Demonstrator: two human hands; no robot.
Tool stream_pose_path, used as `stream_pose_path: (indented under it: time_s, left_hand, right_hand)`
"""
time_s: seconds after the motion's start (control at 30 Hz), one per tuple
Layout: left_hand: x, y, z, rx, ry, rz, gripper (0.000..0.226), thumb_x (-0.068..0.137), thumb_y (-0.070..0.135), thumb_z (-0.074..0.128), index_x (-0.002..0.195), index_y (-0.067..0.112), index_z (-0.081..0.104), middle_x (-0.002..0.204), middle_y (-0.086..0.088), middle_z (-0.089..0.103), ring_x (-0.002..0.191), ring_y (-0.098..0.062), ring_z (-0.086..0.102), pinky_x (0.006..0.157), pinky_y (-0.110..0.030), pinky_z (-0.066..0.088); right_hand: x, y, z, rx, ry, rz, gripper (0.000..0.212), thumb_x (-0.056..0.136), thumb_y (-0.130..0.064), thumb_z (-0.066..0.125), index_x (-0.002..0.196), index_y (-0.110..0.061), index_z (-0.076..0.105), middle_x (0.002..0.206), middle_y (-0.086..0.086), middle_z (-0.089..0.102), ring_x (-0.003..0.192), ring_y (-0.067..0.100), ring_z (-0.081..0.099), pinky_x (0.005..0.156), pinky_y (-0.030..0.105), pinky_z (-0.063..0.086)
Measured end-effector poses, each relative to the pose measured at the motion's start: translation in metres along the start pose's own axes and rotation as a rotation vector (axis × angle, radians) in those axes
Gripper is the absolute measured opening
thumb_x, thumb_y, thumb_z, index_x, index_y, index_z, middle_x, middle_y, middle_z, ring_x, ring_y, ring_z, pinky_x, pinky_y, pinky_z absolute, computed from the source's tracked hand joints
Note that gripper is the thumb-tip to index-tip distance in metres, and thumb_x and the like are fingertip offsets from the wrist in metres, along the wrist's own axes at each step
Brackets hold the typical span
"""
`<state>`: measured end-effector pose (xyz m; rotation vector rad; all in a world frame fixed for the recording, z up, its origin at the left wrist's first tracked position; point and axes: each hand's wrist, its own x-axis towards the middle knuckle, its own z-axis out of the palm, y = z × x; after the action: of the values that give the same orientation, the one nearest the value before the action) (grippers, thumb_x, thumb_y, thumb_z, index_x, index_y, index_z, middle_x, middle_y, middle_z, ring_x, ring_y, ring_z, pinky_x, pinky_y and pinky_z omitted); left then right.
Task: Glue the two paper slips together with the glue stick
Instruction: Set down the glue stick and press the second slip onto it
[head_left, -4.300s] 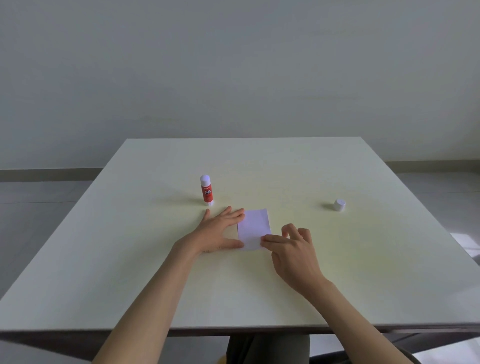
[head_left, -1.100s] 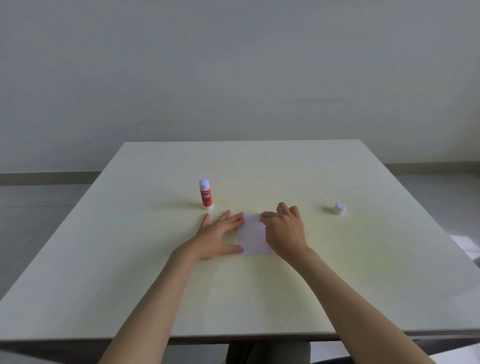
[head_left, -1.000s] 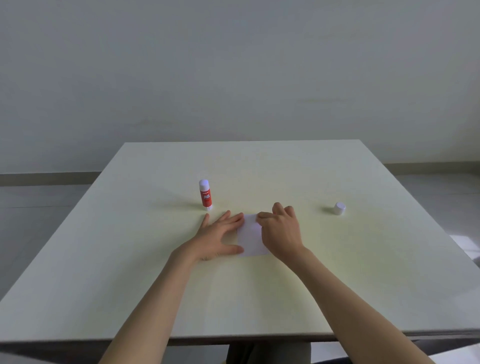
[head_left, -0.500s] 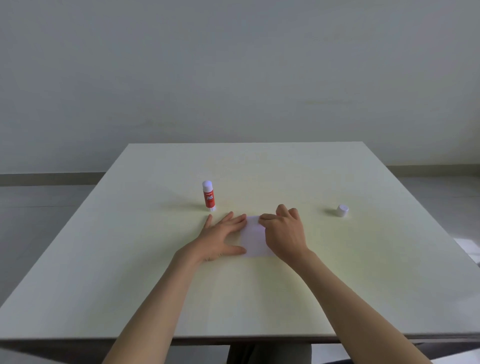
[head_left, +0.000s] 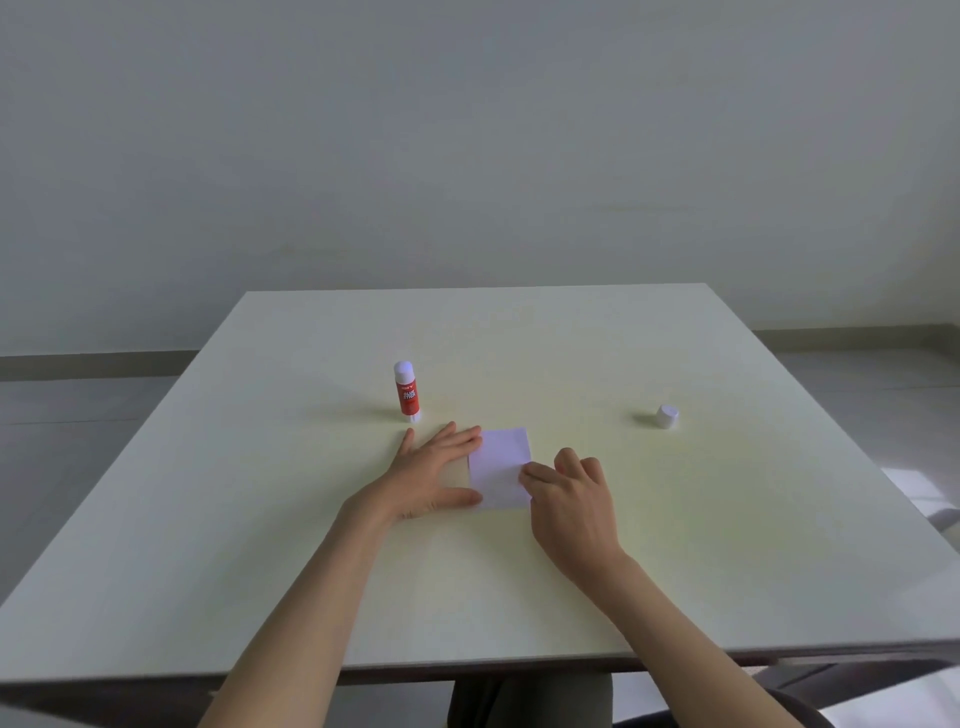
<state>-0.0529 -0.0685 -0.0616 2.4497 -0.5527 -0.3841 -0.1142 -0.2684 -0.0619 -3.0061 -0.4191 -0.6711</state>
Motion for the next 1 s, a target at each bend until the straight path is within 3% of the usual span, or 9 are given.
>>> stream_pose_path:
  time_s: [0.13, 0.33, 0.57, 0.7, 0.83, 0.93, 1.0]
  left_hand:
    - [0.0, 0.0, 0.0, 0.006, 0.005, 0.009, 0.076, 0.083, 0.04, 0.064, 0.147, 0.03, 0.025, 0.156, 0.022, 0.013, 0.144, 0.003, -0.002, 0.116, -0.041, -0.016]
    - [0.001, -0.001, 0.001, 0.015, 0.013, 0.012, 0.075, 0.083, 0.041, 0.064, 0.146, 0.029, 0.026, 0.156, 0.021, 0.014, 0.144, 0.002, -0.001, 0.116, -0.042, -0.016]
    - [0.001, -0.002, 0.003, -0.055, 0.079, -0.019, 0.073, 0.078, 0.038, 0.069, 0.143, 0.031, 0.034, 0.136, 0.021, 0.028, 0.133, 0.006, 0.021, 0.116, -0.036, -0.019]
    - [0.0, -0.001, 0.003, -0.062, 0.075, -0.03, 0.075, 0.079, 0.038, 0.068, 0.144, 0.029, 0.032, 0.142, 0.017, 0.028, 0.127, 0.012, 0.015, 0.117, -0.038, -0.017]
    - [0.0, 0.001, 0.0, -0.087, 0.082, -0.045, 0.073, 0.082, 0.038, 0.067, 0.145, 0.028, 0.031, 0.147, 0.013, 0.027, 0.137, 0.0, 0.015, 0.117, -0.037, -0.014]
    - [-0.001, -0.001, -0.002, -0.174, 0.084, -0.083, 0.073, 0.082, 0.039, 0.067, 0.144, 0.032, 0.031, 0.15, 0.012, 0.027, 0.144, -0.013, 0.009, 0.119, -0.038, -0.004]
    - [-0.003, -0.002, -0.004, -0.301, 0.129, -0.078, 0.067, 0.082, 0.035, 0.069, 0.141, 0.033, 0.037, 0.143, 0.015, 0.035, 0.14, -0.011, 0.021, 0.116, -0.031, 0.015]
  right_hand:
    - [-0.014, -0.003, -0.003, 0.012, 0.036, -0.014, 0.024, 0.053, 0.005, 0.053, 0.054, -0.017, 0.062, 0.058, -0.011, 0.062, 0.057, 0.022, 0.05, 0.05, 0.029, 0.04]
    - [-0.018, -0.004, -0.006, 0.026, 0.066, -0.019, 0.023, 0.05, 0.004, 0.061, 0.056, -0.017, 0.064, 0.063, -0.012, 0.066, 0.058, 0.022, 0.053, 0.052, 0.028, 0.043]
    - [-0.019, -0.004, 0.0, 0.066, 0.098, -0.009, 0.018, 0.053, 0.0, 0.06, 0.058, -0.016, 0.064, 0.066, -0.011, 0.068, 0.059, 0.023, 0.054, 0.053, 0.028, 0.043]
    - [-0.02, -0.004, 0.003, 0.108, 0.134, 0.01, 0.017, 0.053, -0.002, 0.064, 0.061, -0.016, 0.067, 0.072, -0.011, 0.071, 0.06, 0.023, 0.056, 0.056, 0.027, 0.044]
    - [-0.02, -0.001, 0.006, 0.117, 0.182, 0.023, 0.025, 0.052, -0.002, 0.07, 0.071, -0.018, 0.073, 0.083, -0.013, 0.075, 0.062, 0.021, 0.06, 0.064, 0.028, 0.036]
    - [-0.019, -0.001, 0.004, 0.137, 0.219, 0.035, 0.03, 0.054, 0.0, 0.068, 0.077, -0.017, 0.076, 0.086, -0.011, 0.076, 0.06, 0.021, 0.062, 0.063, 0.027, 0.046]
    - [-0.016, 0.002, 0.001, 0.148, 0.224, 0.062, 0.031, 0.057, -0.001, 0.062, 0.079, -0.017, 0.076, 0.088, -0.01, 0.076, 0.06, 0.022, 0.062, 0.065, 0.029, 0.042]
